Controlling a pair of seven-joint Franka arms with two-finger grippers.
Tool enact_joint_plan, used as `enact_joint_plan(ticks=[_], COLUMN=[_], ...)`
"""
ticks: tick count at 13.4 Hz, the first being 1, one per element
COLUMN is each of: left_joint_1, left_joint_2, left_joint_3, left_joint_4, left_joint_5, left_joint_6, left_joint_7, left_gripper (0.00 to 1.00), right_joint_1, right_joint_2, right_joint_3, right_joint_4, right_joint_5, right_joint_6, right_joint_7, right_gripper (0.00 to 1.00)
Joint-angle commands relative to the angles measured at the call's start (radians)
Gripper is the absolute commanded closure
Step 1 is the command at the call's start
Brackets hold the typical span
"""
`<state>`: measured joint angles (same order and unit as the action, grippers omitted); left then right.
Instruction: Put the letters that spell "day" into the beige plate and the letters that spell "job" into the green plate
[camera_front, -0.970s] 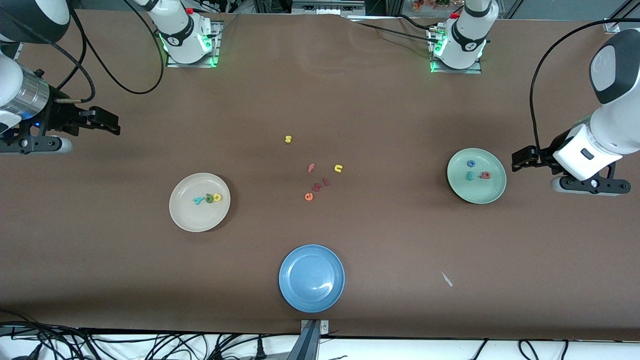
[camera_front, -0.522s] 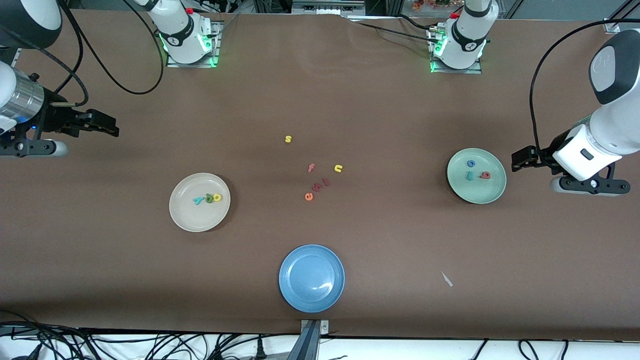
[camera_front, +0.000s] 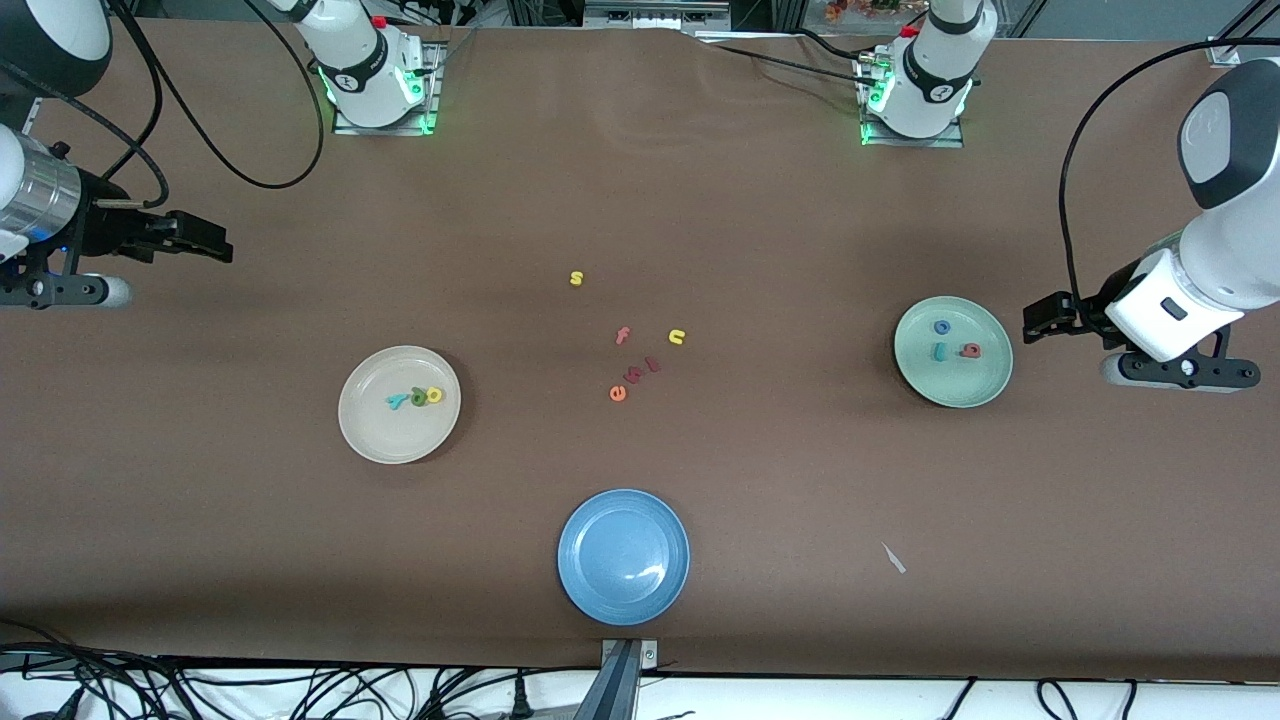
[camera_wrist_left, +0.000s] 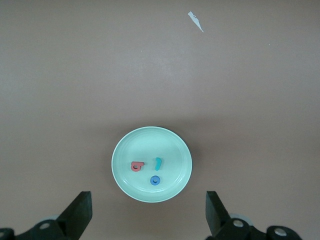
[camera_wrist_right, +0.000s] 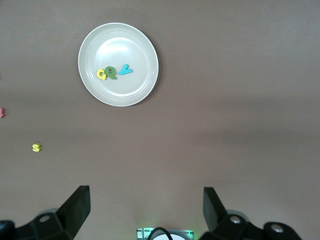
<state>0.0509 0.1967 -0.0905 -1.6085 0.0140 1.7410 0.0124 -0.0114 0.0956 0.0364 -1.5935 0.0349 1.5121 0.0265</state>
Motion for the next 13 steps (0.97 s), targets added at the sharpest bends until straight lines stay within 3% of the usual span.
enact_joint_plan(ticks=[1,4,13], left_joint_1=[0.004,0.004,0.003], left_joint_2=[-0.006,-0.006,-0.006], left_joint_3=[0.002,0.003,0.002], left_joint_4=[-0.002,-0.002,-0.002], left_joint_5=[-0.034,-0.034,-0.034], left_joint_6=[-0.008,-0.008,-0.008], left_joint_7=[0.031,0.031,0.029], left_gripper=[0.0,0.0,0.0], right_joint_1=[-0.004,0.002,0.005], right_joint_2=[0.002,0.038,0.024], right_joint_3=[-0.004,-0.001,0.01], right_joint_4=[0.017,0.015,0.012], right_joint_5=[0.016,0.019,0.002], right_joint_6=[-0.009,0.02,-0.003], right_joint_7=[-0.005,0.003,-0.016], right_gripper=[0.0,0.0,0.0])
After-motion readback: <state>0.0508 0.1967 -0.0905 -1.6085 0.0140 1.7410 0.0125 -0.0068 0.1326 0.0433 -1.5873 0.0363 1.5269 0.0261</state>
